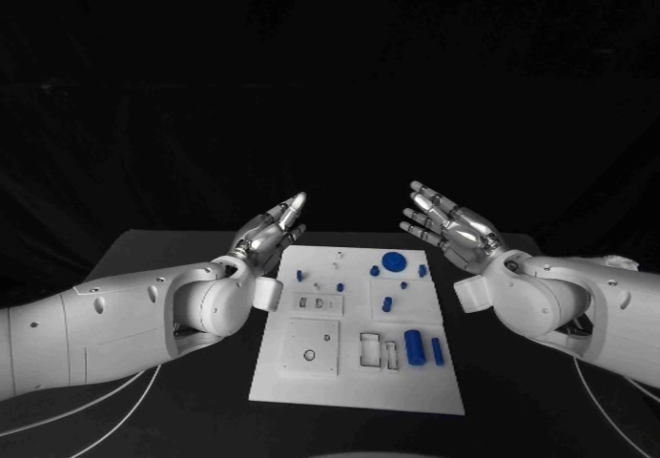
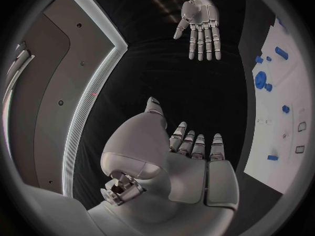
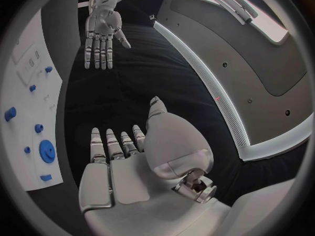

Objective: Assemble the parts on the task board

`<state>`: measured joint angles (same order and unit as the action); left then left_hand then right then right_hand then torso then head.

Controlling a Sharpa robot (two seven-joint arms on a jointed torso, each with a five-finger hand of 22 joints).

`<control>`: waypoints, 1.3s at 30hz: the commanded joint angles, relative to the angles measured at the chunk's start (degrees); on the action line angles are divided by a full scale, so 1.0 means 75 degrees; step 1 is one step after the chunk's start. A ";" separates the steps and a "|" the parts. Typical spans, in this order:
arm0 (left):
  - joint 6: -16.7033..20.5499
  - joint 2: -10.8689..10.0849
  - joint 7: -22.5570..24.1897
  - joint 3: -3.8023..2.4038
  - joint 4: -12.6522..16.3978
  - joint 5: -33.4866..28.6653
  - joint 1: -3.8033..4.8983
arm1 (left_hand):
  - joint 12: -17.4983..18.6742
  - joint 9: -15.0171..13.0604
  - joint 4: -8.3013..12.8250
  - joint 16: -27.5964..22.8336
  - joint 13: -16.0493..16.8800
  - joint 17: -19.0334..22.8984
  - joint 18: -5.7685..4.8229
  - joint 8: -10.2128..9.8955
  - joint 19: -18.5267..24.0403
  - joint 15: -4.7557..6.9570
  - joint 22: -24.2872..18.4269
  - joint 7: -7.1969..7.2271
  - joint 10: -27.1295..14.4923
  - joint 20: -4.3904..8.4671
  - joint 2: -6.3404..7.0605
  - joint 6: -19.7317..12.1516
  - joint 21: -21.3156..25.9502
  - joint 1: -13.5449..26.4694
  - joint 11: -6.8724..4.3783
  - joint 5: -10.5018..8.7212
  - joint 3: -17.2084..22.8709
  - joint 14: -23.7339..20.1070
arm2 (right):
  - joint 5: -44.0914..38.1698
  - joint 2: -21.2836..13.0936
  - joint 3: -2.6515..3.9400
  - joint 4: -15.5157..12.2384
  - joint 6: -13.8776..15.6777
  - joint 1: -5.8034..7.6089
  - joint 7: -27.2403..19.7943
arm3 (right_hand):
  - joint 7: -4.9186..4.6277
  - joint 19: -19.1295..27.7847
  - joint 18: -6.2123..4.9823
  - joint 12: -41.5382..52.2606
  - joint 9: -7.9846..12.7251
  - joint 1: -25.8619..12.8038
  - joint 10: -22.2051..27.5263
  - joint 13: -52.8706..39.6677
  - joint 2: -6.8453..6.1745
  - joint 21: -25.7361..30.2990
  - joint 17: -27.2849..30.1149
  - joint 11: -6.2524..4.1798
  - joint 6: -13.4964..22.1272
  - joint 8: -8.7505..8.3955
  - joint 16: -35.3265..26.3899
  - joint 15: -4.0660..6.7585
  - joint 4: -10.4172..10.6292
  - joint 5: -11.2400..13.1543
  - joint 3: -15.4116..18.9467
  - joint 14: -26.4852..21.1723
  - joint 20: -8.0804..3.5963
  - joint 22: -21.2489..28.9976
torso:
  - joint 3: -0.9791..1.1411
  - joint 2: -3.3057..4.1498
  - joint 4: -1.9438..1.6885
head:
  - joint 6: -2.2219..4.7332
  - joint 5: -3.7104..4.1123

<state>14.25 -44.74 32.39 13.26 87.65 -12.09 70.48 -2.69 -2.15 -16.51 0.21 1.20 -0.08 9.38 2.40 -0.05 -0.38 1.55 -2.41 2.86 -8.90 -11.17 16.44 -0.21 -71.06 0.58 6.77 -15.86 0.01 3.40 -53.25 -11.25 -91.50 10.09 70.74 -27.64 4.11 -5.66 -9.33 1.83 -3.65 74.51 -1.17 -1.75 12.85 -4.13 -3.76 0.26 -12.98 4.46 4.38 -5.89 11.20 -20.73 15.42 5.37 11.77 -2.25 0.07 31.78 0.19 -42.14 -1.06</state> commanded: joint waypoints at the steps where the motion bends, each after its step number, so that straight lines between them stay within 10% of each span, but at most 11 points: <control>1: -0.0853 -0.0082 -0.0017 -0.0006 0.0129 0.0390 0.0010 | -0.0137 -0.0025 -0.0011 0.0022 0.0033 -0.0020 0.0132 0.0091 -0.0055 -0.0197 -0.0161 -0.0053 0.0016 -0.0239 -0.0022 0.0132 -0.0031 -0.0213 0.0120 0.0162 0.0012 0.0025 | -0.1869 -0.0034 -0.0006 -0.0086 -0.0609 0.0077 0.0536 | -0.0327 -0.3662 -0.0157 0.1811 -0.0867 0.1741 -0.1398 -0.1286 -0.0116 -0.2044 -0.1646 0.0623 -0.2131 0.1377 0.2468 -0.0220 -0.1363 -0.2333 -0.0872 0.3386 0.0202 -0.0967 | -0.0028 0.0082 -0.0043 | -0.0240 0.0084; 5: -0.0958 -0.0279 -0.0158 -0.0006 0.0278 0.0742 0.0033 | -0.0301 -0.0038 -0.0011 0.0083 0.0049 -0.0048 0.0127 0.0188 -0.0114 -0.0252 -0.0135 -0.0124 0.0023 -0.0373 -0.0048 0.0202 -0.0073 -0.0426 0.0191 0.0367 -0.0008 0.0061 | -0.3828 -0.0117 -0.0027 -0.0119 -0.0157 0.0366 0.1123 | -0.0534 -0.5436 -0.0152 0.2964 -0.1076 0.1782 -0.2303 -0.1798 -0.0278 -0.3304 -0.2181 0.0973 -0.2377 0.1841 0.3761 -0.0057 -0.1520 -0.1950 -0.1030 0.5148 0.0040 -0.1611 | -0.0040 0.0173 -0.0081 | -0.0384 0.0169; 8: -0.0966 -0.0449 -0.0229 -0.0006 0.0423 0.1140 0.0083 | -0.0441 -0.0033 -0.0008 0.0113 0.0066 -0.0057 0.0126 0.0221 -0.0143 -0.0301 -0.0126 -0.0166 0.0046 -0.0445 -0.0077 0.0157 -0.0090 -0.0598 0.0267 0.0519 0.0002 0.0077 | -0.5801 -0.0133 -0.0055 -0.0195 0.0157 0.0771 0.2092 | -0.0670 -0.6486 -0.0173 0.3533 -0.1169 0.0979 -0.2870 -0.1965 -0.0314 -0.4134 -0.2588 0.1046 -0.2641 0.2099 0.4741 0.0150 -0.0749 0.0383 -0.0666 0.6327 -0.0121 -0.2069 | -0.0056 0.0287 -0.0103 | -0.0511 0.0232; 10: -0.0932 -0.0556 -0.0251 -0.0006 0.0519 0.1481 0.0139 | -0.0522 -0.0031 -0.0007 0.0132 0.0075 -0.0064 0.0126 0.0238 -0.0162 -0.0328 -0.0119 -0.0190 0.0061 -0.0486 -0.0079 0.0136 -0.0102 -0.0679 0.0309 0.0565 -0.0003 0.0089 | -0.7077 -0.0127 -0.0071 -0.0228 0.0135 0.1073 0.2679 | -0.0675 -0.6792 -0.0154 0.3704 -0.1179 0.0660 -0.3045 -0.1980 -0.0404 -0.4375 -0.2727 0.1013 -0.2671 0.2154 0.5076 0.0245 -0.0453 0.0949 -0.0507 0.6648 -0.0191 -0.2215 | -0.0071 0.0364 -0.0125 | -0.0560 0.0292; 15: -0.0689 -0.0875 -0.0237 -0.0005 0.0883 0.2249 0.0368 | -0.0692 -0.0040 -0.0007 0.0187 0.0084 -0.0079 0.0129 0.0312 -0.0228 -0.0368 -0.0098 -0.0248 0.0072 -0.0572 -0.0065 0.0177 -0.0142 -0.0860 0.0358 0.0664 -0.0030 0.0120 | -1.0760 -0.0049 -0.0101 -0.0284 -0.0339 0.1868 0.3887 | -0.0602 -0.7424 -0.0138 0.3933 -0.1205 0.1325 -0.3806 -0.1789 -0.0762 -0.5511 -0.3415 0.0694 -0.3440 0.2127 0.6332 0.0640 -0.0770 0.0011 -0.1150 0.7366 -0.0629 -0.3137 | -0.0152 0.0663 -0.0210 | -0.0610 0.0504; 21: -0.0423 -0.1155 -0.0161 -0.0005 0.1263 0.2482 0.0624 | -0.1034 -0.0056 -0.0013 0.0294 0.0116 -0.0104 0.0129 0.0449 -0.0298 -0.0427 -0.0081 -0.0362 0.0142 -0.0649 -0.0073 0.0340 -0.0181 -0.1176 0.0453 0.1082 -0.0022 0.0178 | -1.3036 0.0185 -0.0109 -0.0145 -0.0557 0.2205 0.4405 | -0.0437 -0.8489 0.0323 0.3703 -0.1430 0.1523 -0.4673 -0.1668 -0.1508 -0.8341 -0.4979 0.0301 -0.4243 0.1851 0.7874 0.0958 -0.0979 -0.0692 -0.2265 0.8168 -0.0913 -0.6720 | -0.0172 0.0968 -0.0346 | -0.0517 0.0729; 27: -0.0292 -0.1325 -0.0037 -0.0005 0.1535 0.2535 0.0729 | -0.1232 -0.0069 -0.0014 0.0359 0.0133 -0.0118 0.0129 0.0525 -0.0344 -0.0460 -0.0069 -0.0414 0.0186 -0.0689 -0.0078 0.0407 -0.0207 -0.1312 0.0498 0.1279 -0.0027 0.0209 | -1.3836 0.0572 -0.0113 0.0349 -0.0339 0.2207 0.4687 | -0.0429 -0.9242 0.0600 0.3743 -0.1627 0.1018 -0.4875 -0.1914 -0.2110 -0.9722 -0.6734 0.0411 -0.4192 0.1494 0.9138 0.0948 -0.0744 -0.0440 -0.3013 0.9156 -0.0920 -0.8679 | -0.0174 0.1149 -0.0445 | -0.0406 0.0751; 39: -0.0353 -0.1415 -0.0026 -0.0005 0.1633 0.2549 0.0761 | -0.1374 -0.0111 -0.0017 0.0408 0.0132 -0.0122 0.0125 0.0736 -0.0361 -0.0516 -0.0069 -0.0533 0.0169 -0.0749 -0.0105 0.0703 -0.0213 -0.1445 0.0566 0.1489 -0.0035 0.0221 | -1.4118 0.1236 -0.0118 0.1405 0.0299 0.1631 0.4665 | -0.0725 -0.9616 0.0731 0.4204 -0.1949 0.0433 -0.4977 -0.2453 -0.2438 -1.0282 -0.7624 0.0469 -0.4105 0.1337 0.9752 0.0910 -0.0486 -0.0278 -0.3236 0.9583 -0.0876 -0.9565 | -0.0197 0.1167 -0.0498 | -0.0230 0.0765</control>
<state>11.67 -55.36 31.09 13.29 99.75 6.22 76.05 -12.67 -2.93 -16.51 3.09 2.15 -0.91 9.38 7.87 -2.67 -4.01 1.55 -6.42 4.22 -14.12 -11.91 21.70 -1.55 -81.40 4.49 17.81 -15.86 1.68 -99.51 -44.14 -12.16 -81.25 10.34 83.01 6.63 -1.15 -77.40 -4.81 33.23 -18.18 78.02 -38.42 -19.98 -5.42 -81.04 -60.85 3.70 -44.09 14.84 77.16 0.94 7.36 -23.02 -8.73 76.98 5.21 -73.87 -1.35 40.69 -3.52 -43.97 4.86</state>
